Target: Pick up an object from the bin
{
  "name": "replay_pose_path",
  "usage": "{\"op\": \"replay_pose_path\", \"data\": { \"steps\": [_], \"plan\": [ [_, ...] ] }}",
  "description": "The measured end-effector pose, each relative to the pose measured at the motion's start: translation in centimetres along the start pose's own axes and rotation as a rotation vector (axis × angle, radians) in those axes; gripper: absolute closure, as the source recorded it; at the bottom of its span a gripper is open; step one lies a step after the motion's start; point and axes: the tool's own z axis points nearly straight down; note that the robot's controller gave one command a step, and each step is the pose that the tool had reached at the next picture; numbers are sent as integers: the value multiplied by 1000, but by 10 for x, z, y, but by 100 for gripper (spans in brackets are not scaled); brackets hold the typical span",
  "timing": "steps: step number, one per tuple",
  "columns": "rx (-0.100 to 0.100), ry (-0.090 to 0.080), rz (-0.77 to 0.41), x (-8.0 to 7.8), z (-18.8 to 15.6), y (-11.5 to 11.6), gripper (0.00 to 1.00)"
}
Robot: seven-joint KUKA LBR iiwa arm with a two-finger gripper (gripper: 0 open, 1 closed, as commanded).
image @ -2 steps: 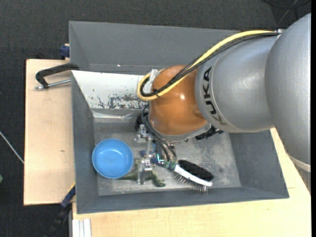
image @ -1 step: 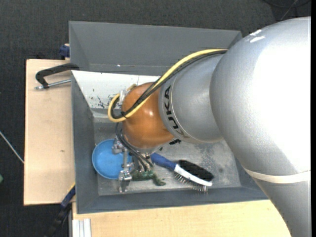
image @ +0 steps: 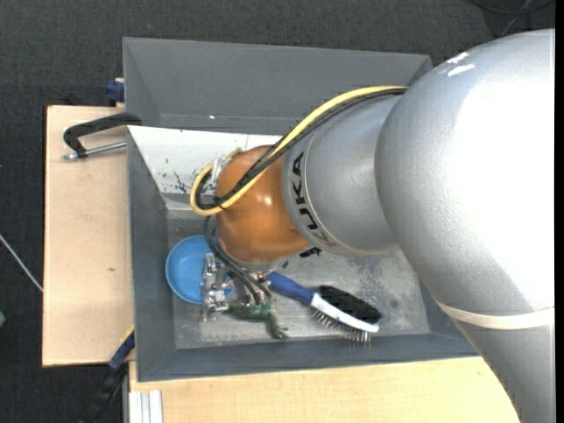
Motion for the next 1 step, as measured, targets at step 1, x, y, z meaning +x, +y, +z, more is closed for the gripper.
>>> {"op": "replay_pose_path", "data": {
  "steps": [1],
  "plan": [
    [3,-4,-9,1,-126,27,100]
  ]
}}
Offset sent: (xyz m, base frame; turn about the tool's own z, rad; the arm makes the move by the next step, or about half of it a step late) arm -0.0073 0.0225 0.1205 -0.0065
